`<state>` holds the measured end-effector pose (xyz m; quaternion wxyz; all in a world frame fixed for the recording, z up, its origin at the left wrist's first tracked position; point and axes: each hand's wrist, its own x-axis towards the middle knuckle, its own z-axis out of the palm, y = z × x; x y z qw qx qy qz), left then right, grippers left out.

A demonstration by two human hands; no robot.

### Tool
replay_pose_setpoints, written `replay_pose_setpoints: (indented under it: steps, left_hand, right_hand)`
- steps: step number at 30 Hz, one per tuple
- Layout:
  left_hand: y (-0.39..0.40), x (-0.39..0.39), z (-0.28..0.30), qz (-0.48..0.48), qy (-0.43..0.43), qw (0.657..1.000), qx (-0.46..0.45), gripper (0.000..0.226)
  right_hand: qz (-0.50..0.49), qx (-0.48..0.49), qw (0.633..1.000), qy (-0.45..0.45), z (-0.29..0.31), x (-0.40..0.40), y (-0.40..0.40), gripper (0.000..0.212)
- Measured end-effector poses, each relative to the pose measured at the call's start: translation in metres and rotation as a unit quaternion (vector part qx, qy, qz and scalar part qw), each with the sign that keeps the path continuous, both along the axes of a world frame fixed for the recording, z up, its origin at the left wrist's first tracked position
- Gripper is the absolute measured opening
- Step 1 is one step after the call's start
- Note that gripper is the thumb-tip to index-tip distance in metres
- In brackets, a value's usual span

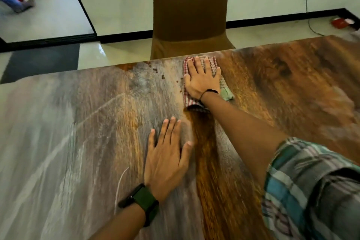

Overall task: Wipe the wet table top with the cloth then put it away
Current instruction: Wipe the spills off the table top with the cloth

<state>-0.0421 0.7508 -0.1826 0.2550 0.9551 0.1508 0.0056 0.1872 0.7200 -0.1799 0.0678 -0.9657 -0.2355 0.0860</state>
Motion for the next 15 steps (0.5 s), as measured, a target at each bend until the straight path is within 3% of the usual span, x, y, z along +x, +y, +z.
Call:
replay_pose_setpoints:
  steps: [4,7,11,15]
  left_hand:
    - [0.019,0.038,-0.004,-0.005,0.009,0.997,0.082,0.065]
    - [0.047,0.079,-0.001,-0.022,0.036,0.994,0.1,0.051]
    - [0.064,0.102,-0.002,-0.035,0.028,0.99,0.133,0.051]
    - [0.061,0.1,-0.004,-0.03,0.01,0.989,0.143,0.053]
  right_hand:
    - [0.03,-0.002,0.999,-0.011,-0.002,-0.017,-0.01,0.055]
    - [0.054,-0.001,0.999,-0.004,-0.002,-0.06,-0.043,0.056]
    - [0.061,-0.024,0.998,0.013,0.002,-0.139,-0.095,0.056]
    - [0.051,-0.035,0.997,0.036,0.004,-0.144,-0.101,0.06]
